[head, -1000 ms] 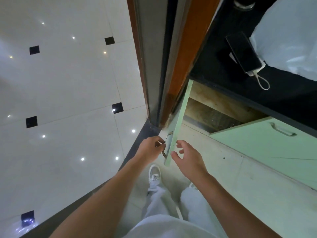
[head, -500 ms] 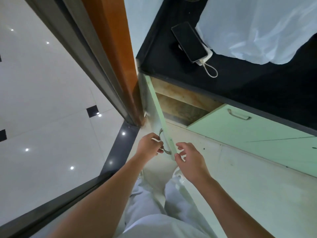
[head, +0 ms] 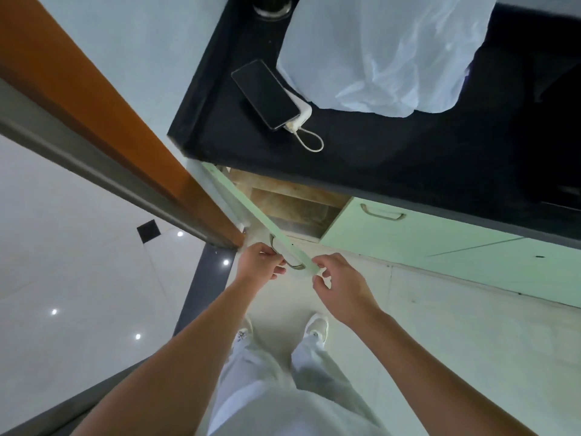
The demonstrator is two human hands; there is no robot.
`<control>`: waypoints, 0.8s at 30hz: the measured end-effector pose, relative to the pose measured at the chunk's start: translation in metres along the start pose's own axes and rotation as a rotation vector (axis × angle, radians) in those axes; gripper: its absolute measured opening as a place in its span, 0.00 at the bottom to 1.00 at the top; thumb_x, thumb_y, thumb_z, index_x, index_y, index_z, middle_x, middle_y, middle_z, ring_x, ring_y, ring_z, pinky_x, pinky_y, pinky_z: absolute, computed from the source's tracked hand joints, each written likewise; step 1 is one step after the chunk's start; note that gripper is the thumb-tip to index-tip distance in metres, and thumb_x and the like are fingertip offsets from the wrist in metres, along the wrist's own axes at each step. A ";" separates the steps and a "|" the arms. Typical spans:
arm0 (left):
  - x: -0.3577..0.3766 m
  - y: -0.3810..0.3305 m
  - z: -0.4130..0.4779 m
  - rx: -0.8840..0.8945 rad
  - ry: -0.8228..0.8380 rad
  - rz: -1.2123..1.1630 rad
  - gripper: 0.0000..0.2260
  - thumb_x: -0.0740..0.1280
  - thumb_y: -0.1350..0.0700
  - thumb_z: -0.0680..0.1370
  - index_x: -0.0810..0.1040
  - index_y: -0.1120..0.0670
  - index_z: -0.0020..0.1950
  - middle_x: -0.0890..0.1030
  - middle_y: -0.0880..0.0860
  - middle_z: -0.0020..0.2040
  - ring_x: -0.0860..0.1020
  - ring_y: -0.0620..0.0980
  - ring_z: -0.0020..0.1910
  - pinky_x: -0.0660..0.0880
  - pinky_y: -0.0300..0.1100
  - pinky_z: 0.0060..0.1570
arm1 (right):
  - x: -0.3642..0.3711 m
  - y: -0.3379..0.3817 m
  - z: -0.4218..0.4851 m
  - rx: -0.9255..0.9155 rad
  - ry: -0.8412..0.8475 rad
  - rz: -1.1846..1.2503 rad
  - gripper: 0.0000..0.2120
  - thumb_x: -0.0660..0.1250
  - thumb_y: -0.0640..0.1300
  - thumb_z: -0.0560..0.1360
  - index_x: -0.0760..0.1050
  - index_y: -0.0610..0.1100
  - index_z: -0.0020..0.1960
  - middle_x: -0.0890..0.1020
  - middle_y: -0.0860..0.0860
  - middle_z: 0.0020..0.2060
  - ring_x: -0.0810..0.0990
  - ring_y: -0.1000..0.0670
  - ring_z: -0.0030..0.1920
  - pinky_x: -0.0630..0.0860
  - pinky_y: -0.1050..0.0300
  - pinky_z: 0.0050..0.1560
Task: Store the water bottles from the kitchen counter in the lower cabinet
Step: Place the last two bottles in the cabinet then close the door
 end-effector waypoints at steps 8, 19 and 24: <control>0.022 -0.028 0.029 0.131 0.034 0.167 0.09 0.74 0.54 0.75 0.78 0.59 0.47 0.86 0.51 0.38 0.86 0.47 0.34 0.82 0.45 0.42 | -0.029 -0.015 0.029 0.010 -0.109 -0.119 0.19 0.64 0.46 0.79 0.73 0.49 0.70 0.75 0.53 0.62 0.74 0.50 0.61 0.76 0.54 0.57; 0.034 -0.081 0.064 0.378 0.248 0.557 0.12 0.62 0.45 0.82 0.76 0.50 0.43 0.84 0.47 0.41 0.83 0.46 0.38 0.78 0.43 0.41 | -0.040 -0.013 0.057 0.244 -0.223 -0.141 0.27 0.63 0.51 0.80 0.61 0.50 0.78 0.61 0.52 0.78 0.64 0.47 0.75 0.72 0.47 0.71; 0.031 -0.095 0.076 0.482 0.295 0.779 0.15 0.61 0.44 0.82 0.80 0.53 0.54 0.84 0.48 0.50 0.82 0.49 0.50 0.78 0.45 0.51 | -0.043 -0.003 0.067 0.331 -0.289 -0.132 0.28 0.63 0.49 0.80 0.62 0.46 0.77 0.66 0.48 0.75 0.68 0.45 0.73 0.71 0.47 0.71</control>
Point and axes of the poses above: each hand's wrist, its own z-axis towards the middle knuckle, its own x-axis out of the palm, y = z × x, the point moved 6 cm from there along z, towards the middle knuckle
